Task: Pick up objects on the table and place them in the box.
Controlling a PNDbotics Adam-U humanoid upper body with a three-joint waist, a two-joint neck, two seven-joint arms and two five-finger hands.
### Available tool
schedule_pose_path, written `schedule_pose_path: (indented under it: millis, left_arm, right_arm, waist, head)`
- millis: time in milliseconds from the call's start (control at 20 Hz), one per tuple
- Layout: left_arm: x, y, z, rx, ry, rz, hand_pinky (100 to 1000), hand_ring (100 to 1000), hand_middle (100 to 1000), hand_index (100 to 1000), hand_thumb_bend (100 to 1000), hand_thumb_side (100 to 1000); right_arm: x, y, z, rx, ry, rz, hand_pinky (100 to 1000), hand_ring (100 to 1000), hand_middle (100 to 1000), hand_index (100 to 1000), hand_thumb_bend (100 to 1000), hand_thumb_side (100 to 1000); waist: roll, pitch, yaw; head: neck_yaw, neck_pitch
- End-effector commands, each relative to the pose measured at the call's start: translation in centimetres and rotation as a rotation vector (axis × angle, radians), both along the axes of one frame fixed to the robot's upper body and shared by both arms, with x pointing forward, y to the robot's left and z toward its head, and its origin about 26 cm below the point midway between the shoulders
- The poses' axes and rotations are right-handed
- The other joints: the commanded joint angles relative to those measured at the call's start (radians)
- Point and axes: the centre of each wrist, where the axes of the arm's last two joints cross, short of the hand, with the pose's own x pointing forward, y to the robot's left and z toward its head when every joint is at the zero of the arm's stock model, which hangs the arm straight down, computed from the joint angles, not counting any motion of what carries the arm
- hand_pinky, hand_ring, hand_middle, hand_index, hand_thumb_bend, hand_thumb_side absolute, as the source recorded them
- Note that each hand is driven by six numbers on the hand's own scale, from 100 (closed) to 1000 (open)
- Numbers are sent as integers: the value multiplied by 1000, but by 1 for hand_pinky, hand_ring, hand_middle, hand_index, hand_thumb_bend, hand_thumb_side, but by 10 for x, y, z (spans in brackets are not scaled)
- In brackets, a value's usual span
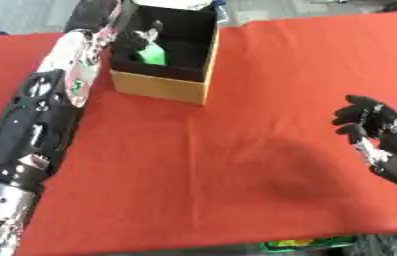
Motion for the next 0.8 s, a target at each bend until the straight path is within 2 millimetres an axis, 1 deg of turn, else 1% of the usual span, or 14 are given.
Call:
schedule_pose_path:
  millis: [50, 250, 300, 450, 550, 600, 650, 700, 800]
  left_arm:
    - [2, 18, 11, -55, -107, 16, 728, 719, 791, 919, 349, 681]
    - [-4, 43, 24, -75, -115, 1, 728, 705, 761, 889, 313, 668]
    - [-5, 50, 26, -58, -93, 0, 729, 705, 756, 890, 296, 691]
    - [-12, 77, 33, 21, 3, 6, 734, 712, 752, 886, 328, 720]
    - [-16, 94, 35, 74, 74, 17, 741, 723, 760, 889, 380, 704]
    - [-17, 103, 34, 110, 116, 24, 741, 725, 762, 889, 386, 703]
    - [-19, 109, 35, 145, 150, 31, 745, 735, 773, 894, 427, 676]
    - [-20, 114, 34, 185, 180, 39, 747, 740, 779, 897, 451, 670]
    - [-20, 120, 28, 253, 244, 45, 749, 746, 785, 901, 469, 672]
  right_arm:
    - [1, -2, 7, -5, -22, 5, 665, 722, 709, 906, 100, 470]
    - [0, -4, 6, -5, -20, -7, 665, 721, 709, 906, 100, 470]
    - [0, -4, 6, -5, -20, -9, 665, 722, 709, 906, 100, 470]
    - [0, -5, 6, -6, -19, -13, 665, 721, 709, 907, 100, 470]
    - [-1, -6, 6, -7, -18, -16, 665, 722, 710, 907, 100, 470]
    - [-1, -6, 5, -7, -17, -17, 665, 722, 710, 907, 100, 470]
    - [-1, -6, 5, -7, -16, -17, 665, 722, 710, 907, 100, 470]
    - [-1, -6, 5, -8, -16, -17, 665, 722, 710, 907, 100, 470]
    - [-1, -6, 6, -8, -17, -15, 665, 722, 710, 907, 100, 470]
  waist:
    - [-3, -16, 5]
    - [-4, -18, 16]
    - [-4, -18, 19]
    - [-4, -20, 28]
    - [-4, -22, 35]
    - [-4, -22, 39]
    - [-3, -23, 41]
    - [-3, -23, 43]
    - [-4, -24, 43]
  head:
    - [-8, 5]
    - [-20, 5]
    - [-22, 5]
    - [-27, 5]
    - [-29, 5]
    - [-30, 5]
    - [-31, 5]
    - [-31, 5]
    - [-32, 5]
